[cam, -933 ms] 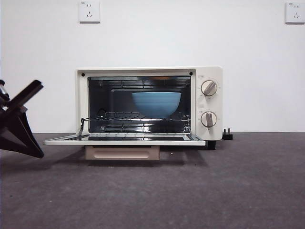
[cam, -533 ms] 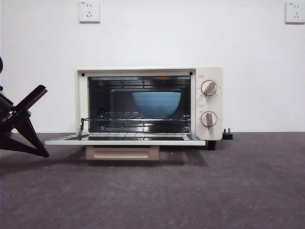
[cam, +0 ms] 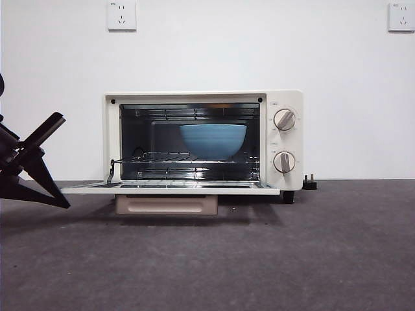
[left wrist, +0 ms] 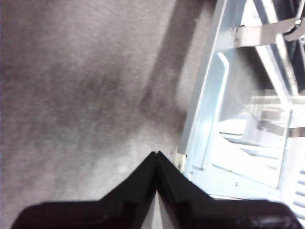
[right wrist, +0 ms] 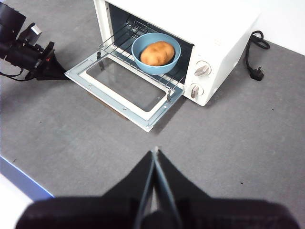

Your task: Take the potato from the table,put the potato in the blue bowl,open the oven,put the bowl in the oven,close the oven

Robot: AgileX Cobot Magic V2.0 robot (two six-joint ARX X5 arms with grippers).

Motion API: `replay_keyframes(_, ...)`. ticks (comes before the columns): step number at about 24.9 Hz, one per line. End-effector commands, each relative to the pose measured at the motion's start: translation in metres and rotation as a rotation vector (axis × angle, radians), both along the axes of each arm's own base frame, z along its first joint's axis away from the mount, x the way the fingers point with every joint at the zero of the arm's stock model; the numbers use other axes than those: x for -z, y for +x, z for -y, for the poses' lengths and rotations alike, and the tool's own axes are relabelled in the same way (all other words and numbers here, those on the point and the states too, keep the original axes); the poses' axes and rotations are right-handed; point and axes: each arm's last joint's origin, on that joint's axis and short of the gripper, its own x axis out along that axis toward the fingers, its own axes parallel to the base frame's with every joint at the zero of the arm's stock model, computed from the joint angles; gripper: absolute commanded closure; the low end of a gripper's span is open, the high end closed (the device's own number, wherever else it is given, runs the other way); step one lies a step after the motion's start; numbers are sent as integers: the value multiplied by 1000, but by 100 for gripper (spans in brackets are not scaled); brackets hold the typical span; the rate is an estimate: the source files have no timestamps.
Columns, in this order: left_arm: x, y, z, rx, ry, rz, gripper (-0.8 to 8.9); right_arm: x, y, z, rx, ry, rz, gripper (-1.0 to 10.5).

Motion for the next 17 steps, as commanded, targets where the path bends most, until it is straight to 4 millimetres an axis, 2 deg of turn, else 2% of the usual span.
replay_keyframes(1,-1,3,1,-3,-53,19,821,3,-1,0,1,-8,-22,955)
replay_keyframes(8,-9,10,1,-2,-86,48,820,3,-1,0,-1,-10,-20,955)
replay_keyframes(17,-49,36,6,45,-123,162,820,3,-1,0,0,-10,-20,955)
